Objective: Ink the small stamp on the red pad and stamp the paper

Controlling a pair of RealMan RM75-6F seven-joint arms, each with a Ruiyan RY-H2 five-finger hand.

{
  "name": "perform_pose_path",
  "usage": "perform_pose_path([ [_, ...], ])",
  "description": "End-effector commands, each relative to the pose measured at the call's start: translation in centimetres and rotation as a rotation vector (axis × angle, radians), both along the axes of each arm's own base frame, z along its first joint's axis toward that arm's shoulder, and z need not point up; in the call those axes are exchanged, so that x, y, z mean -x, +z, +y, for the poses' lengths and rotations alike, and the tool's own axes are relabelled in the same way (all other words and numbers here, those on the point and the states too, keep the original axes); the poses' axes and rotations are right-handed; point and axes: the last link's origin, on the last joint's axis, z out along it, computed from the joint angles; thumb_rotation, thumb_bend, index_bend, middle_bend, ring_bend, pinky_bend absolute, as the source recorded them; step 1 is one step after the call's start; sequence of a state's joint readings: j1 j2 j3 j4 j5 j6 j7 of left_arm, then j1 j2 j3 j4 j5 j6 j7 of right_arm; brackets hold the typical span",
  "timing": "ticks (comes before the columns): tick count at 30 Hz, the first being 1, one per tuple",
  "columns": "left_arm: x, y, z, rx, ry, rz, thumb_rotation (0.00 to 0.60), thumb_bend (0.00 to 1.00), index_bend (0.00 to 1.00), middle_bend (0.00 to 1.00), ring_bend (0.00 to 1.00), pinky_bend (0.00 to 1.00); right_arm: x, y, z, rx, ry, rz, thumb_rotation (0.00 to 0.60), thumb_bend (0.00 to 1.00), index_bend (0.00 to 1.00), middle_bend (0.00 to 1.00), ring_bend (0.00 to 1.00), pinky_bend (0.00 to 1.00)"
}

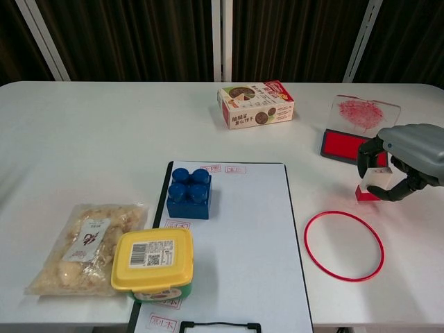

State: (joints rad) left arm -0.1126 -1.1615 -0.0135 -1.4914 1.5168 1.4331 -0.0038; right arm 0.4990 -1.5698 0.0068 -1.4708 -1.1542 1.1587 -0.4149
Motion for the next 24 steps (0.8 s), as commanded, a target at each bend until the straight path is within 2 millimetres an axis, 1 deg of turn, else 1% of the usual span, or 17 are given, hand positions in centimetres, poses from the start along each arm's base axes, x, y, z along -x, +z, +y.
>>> perform_pose_path([
  [1, 0.05, 0.04, -0.01, 0.000, 0.001, 0.000, 0.600, 0.00, 0.11, 0.13, 0.12, 0.20, 0.04, -0.31, -0.07, -0.006, -0.002, 0.001, 0.600, 0.48, 0.97, 0.82, 0.91, 0.97],
  [5, 0.18, 0.06, -0.07, 0.005, 0.010, 0.000, 0.600, 0.00, 0.11, 0.13, 0.12, 0.20, 0.04, -0.57, -0.23, -0.009, -0.010, 0.008, 0.600, 0.46, 0.96, 0.81, 0.91, 0.97],
  [11, 0.22, 0.04, 0.00, 0.007, 0.013, -0.002, 0.600, 0.00, 0.11, 0.14, 0.12, 0.20, 0.04, -0.77, -0.21, -0.018, -0.010, 0.016, 0.600, 0.43, 0.91, 0.77, 0.91, 0.97],
  [19, 0.27, -0.02, -0.01, 0.008, 0.014, 0.002, 0.600, 0.00, 0.11, 0.14, 0.12, 0.20, -0.14, -0.95, -0.10, -0.030, -0.005, 0.011, 0.600, 0.39, 0.79, 0.66, 0.91, 0.97],
  [24, 0.27, 0.00, 0.00, 0.007, 0.017, 0.003, 0.600, 0.00, 0.11, 0.14, 0.12, 0.20, -0.12, -0.95, -0.06, -0.039, -0.008, 0.018, 0.600, 0.36, 0.69, 0.58, 0.91, 0.97],
])
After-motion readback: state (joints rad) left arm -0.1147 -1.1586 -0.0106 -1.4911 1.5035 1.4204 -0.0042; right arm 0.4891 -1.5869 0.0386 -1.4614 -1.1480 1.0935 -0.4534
